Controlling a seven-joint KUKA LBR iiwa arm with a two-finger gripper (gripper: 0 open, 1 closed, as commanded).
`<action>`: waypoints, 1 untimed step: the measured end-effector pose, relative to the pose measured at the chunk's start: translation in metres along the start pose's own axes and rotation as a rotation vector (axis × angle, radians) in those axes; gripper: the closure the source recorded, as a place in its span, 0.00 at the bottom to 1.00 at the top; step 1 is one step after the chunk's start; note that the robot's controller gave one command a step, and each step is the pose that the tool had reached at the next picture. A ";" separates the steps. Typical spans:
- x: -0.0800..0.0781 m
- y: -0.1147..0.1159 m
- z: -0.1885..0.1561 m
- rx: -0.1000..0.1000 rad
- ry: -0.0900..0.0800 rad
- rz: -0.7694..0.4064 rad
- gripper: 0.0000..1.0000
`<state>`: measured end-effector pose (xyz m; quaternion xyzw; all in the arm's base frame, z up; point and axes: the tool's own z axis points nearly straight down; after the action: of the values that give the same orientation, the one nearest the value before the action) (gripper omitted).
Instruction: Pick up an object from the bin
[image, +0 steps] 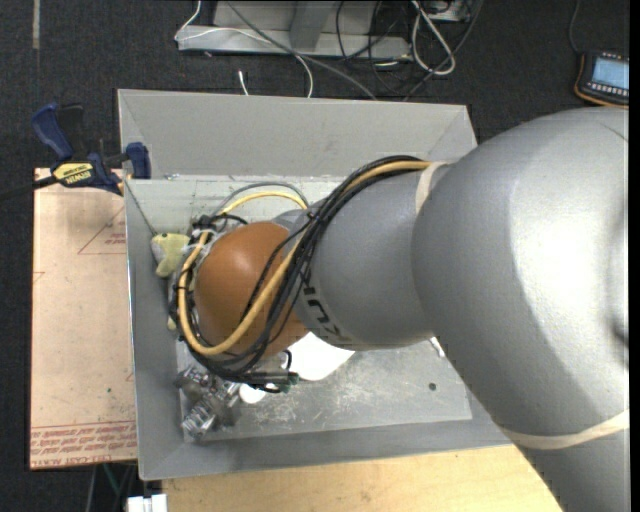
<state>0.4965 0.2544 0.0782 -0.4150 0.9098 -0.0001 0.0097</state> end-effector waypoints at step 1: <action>0.000 0.000 0.003 -0.001 0.001 0.001 1.00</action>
Offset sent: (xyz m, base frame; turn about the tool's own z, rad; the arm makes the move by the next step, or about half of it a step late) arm -0.0002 -0.0002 0.0470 0.0001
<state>0.4962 0.2544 0.0756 -0.4144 0.9100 0.0002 0.0091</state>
